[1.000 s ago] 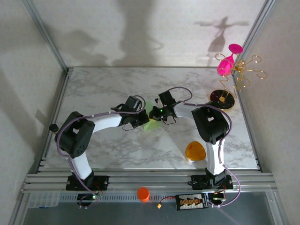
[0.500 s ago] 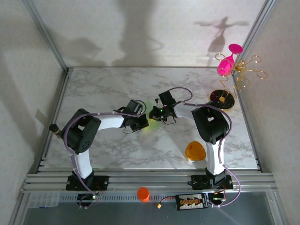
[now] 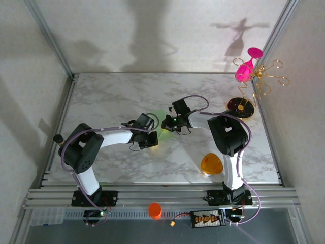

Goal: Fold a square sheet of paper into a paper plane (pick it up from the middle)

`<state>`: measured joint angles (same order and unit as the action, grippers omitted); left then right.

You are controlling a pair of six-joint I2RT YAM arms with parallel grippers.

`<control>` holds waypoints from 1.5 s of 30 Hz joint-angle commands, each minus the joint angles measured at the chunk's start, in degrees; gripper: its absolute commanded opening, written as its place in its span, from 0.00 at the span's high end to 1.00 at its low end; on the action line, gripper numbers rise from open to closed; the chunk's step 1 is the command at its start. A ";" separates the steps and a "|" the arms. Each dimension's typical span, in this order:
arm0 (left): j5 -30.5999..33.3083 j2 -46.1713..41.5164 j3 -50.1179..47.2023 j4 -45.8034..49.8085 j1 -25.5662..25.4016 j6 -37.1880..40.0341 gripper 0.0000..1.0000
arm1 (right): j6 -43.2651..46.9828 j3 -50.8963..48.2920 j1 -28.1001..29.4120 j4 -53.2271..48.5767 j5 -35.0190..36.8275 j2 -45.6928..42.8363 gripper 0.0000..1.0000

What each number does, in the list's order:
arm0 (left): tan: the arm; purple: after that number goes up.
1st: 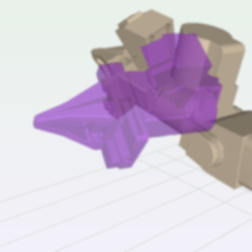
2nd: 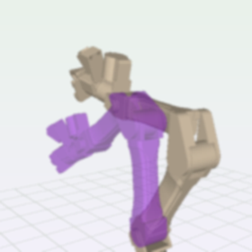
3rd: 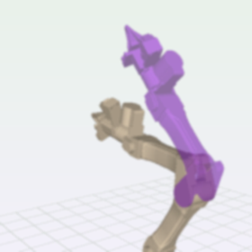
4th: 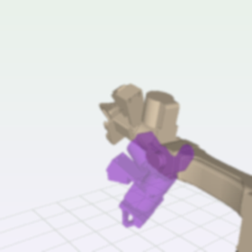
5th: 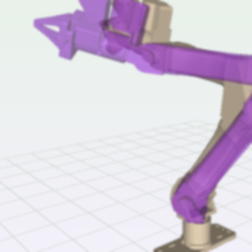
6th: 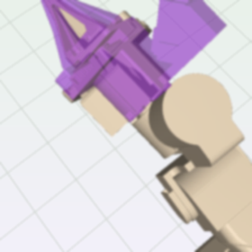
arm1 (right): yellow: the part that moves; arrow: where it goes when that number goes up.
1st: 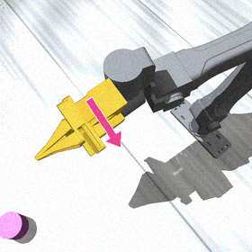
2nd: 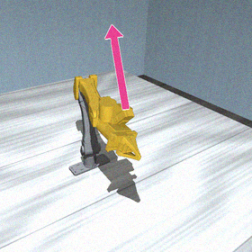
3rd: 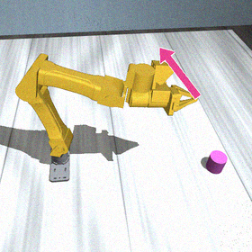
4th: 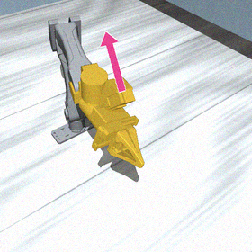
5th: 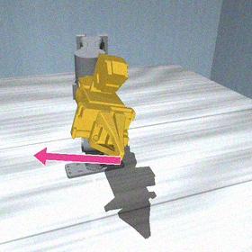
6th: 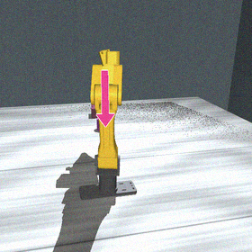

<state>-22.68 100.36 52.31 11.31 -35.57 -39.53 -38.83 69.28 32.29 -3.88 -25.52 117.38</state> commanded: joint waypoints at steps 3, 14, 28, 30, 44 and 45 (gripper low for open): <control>4.44 -4.23 1.35 7.45 0.35 0.06 0.94 | -2.13 -3.35 -0.04 -5.15 6.32 3.39 0.98; 3.52 -2.58 -0.66 -15.13 1.21 -15.27 0.95 | -11.50 -7.17 -0.12 2.46 6.45 -0.83 0.98; 5.83 3.69 -1.82 -11.44 0.94 -16.81 1.00 | -9.70 -6.38 -0.21 3.35 4.20 -2.02 0.98; 6.41 3.88 -2.44 -10.87 0.94 -16.90 1.00 | -7.97 -5.30 -0.19 3.53 3.12 -2.69 0.98; 6.65 3.30 -4.06 -11.27 0.94 -17.11 1.00 | -1.49 -6.44 1.71 4.04 -3.60 -5.64 0.99; 6.69 3.19 -4.11 -11.30 0.94 -17.08 1.00 | -1.37 -6.27 1.79 3.90 -3.74 -5.35 0.99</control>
<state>-17.93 102.89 50.00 -3.88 -34.20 -56.23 -41.91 63.37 33.36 1.74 -27.31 111.26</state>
